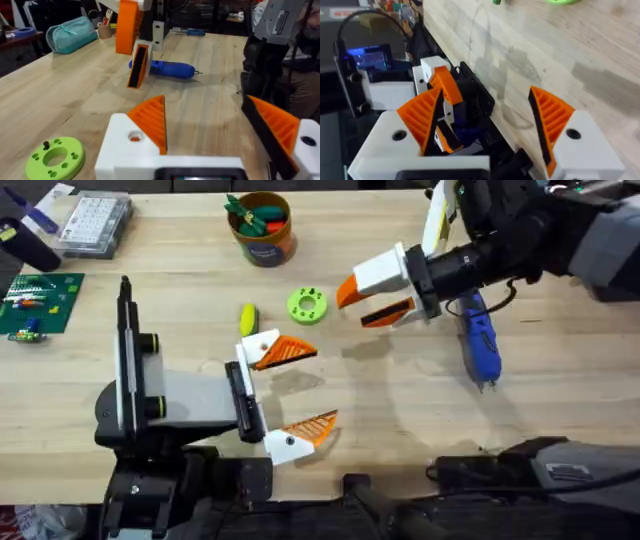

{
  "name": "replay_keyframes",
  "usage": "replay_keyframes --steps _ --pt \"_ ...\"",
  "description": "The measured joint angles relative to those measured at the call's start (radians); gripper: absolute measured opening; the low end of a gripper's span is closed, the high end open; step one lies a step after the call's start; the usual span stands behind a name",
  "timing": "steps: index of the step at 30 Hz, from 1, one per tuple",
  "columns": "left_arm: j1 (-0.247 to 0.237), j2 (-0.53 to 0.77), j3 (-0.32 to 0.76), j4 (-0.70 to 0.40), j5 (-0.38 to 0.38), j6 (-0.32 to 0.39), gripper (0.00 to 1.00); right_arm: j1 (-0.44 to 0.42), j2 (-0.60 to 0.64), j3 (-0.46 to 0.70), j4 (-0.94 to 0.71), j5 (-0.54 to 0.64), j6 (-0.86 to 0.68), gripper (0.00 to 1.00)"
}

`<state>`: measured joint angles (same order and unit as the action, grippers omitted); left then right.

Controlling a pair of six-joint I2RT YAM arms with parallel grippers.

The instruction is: Pick up the gripper from the table and insert it into the empty holder that is missing its gripper. Then pick up a screw, insert it into the mounting hole, and use the screwdriver to tighten it. Finally, clean up the table by picking up the vegetable and placing it into the bucket.

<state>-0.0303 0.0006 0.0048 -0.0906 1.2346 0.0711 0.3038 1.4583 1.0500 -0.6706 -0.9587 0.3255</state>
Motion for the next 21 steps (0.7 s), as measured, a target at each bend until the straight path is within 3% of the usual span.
replay_keyframes --steps 6,11,17,21 --pt "0.0 0.0 0.0 0.0 0.0 0.0 0.991 -0.006 -0.082 -0.063 0.021 -0.006 -0.046 0.983" --pt "0.0 0.0 0.0 -0.027 -0.001 0.0 0.991 -0.029 -0.136 -0.167 0.202 -0.066 -0.076 0.983" --pt "0.0 0.0 0.0 -0.03 -0.001 0.0 0.991 -0.035 -0.111 -0.278 0.427 -0.189 -0.109 0.983" --pt "0.0 0.0 0.0 -0.03 -0.001 0.0 0.991 -0.035 -0.061 -0.306 0.47 -0.299 -0.167 0.983"
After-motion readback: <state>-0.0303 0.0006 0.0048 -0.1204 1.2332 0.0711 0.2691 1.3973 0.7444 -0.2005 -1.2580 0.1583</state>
